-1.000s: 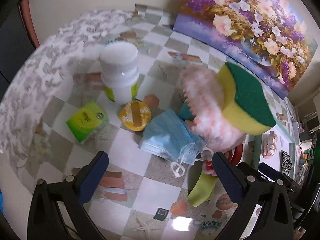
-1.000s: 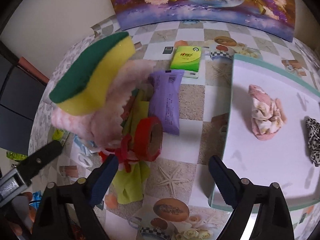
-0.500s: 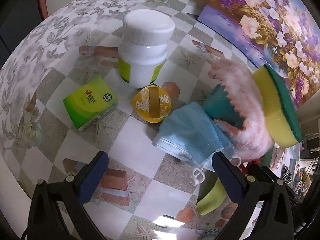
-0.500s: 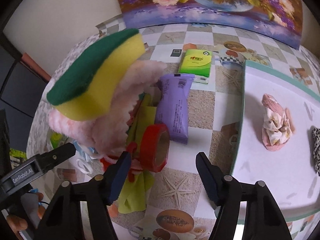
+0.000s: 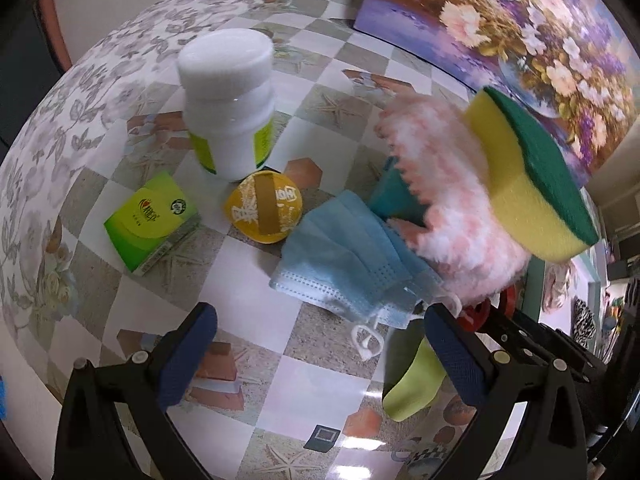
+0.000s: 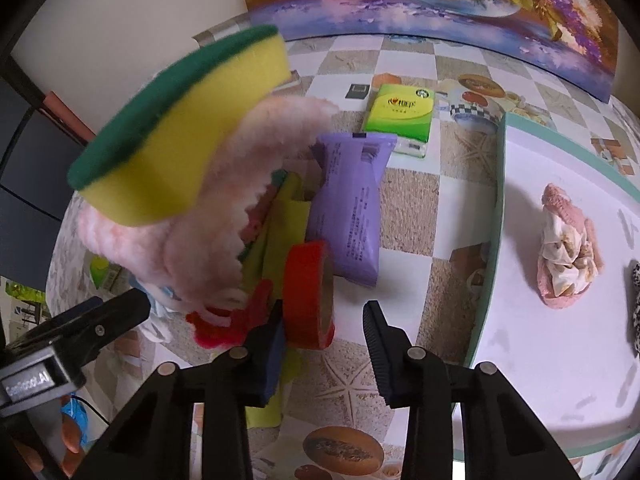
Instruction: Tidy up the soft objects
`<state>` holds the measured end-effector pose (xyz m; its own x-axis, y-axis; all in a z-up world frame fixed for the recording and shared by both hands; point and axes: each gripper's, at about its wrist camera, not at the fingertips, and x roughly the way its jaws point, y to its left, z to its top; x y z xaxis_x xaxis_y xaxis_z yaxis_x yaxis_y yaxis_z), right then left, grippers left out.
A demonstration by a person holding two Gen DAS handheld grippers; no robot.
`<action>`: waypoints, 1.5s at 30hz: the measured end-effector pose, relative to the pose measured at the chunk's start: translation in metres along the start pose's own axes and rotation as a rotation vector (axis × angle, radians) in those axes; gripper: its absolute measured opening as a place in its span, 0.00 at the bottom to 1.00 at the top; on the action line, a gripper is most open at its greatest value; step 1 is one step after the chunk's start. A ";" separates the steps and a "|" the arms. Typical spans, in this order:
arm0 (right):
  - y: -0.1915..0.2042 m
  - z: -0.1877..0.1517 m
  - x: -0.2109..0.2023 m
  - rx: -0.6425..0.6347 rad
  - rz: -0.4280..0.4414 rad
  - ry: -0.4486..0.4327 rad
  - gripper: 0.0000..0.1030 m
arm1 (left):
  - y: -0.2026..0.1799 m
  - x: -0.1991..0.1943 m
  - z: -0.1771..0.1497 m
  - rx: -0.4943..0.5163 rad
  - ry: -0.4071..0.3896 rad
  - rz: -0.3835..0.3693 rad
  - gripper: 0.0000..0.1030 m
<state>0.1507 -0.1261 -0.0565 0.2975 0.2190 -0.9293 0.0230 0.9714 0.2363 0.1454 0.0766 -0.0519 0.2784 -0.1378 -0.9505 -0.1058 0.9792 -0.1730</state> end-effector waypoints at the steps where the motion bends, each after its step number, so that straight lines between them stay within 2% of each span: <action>1: -0.001 0.000 0.002 0.000 0.006 0.004 0.34 | -0.001 0.001 0.000 0.008 0.001 0.004 1.00; 3: -0.002 0.000 0.004 0.002 0.006 0.006 0.29 | -0.001 0.002 -0.001 0.017 0.003 0.007 1.00; 5: -0.003 0.000 0.004 0.002 0.007 0.002 0.19 | -0.001 0.002 -0.001 0.024 0.004 0.010 1.00; 7: -0.004 0.000 0.002 0.004 0.016 -0.004 0.15 | -0.001 0.002 -0.002 0.031 0.001 0.014 1.00; 14: -0.002 -0.002 -0.004 -0.010 0.013 -0.011 0.15 | -0.008 0.000 -0.001 0.076 -0.033 0.049 0.97; 19: -0.003 -0.003 -0.009 -0.010 0.010 -0.021 0.15 | -0.016 0.008 0.000 0.129 -0.033 0.077 0.81; 22: -0.002 -0.004 -0.007 -0.012 0.009 -0.011 0.15 | -0.021 0.012 0.000 0.161 -0.025 0.065 0.64; 24: -0.002 -0.003 -0.006 -0.011 0.010 -0.008 0.15 | -0.022 0.015 0.000 0.165 -0.016 0.052 0.46; 28: -0.003 -0.004 -0.006 -0.006 0.011 -0.004 0.15 | -0.021 0.019 -0.001 0.156 -0.005 0.025 0.32; 33: -0.004 -0.005 -0.008 -0.003 0.011 -0.001 0.15 | -0.017 0.021 -0.001 0.137 -0.002 0.007 0.10; 45: -0.009 -0.009 -0.017 0.014 0.019 -0.018 0.15 | -0.009 0.006 -0.010 0.103 -0.041 -0.002 0.04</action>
<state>0.1372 -0.1376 -0.0452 0.3149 0.2360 -0.9193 0.0307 0.9655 0.2584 0.1383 0.0657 -0.0585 0.3174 -0.1356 -0.9385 -0.0074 0.9893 -0.1455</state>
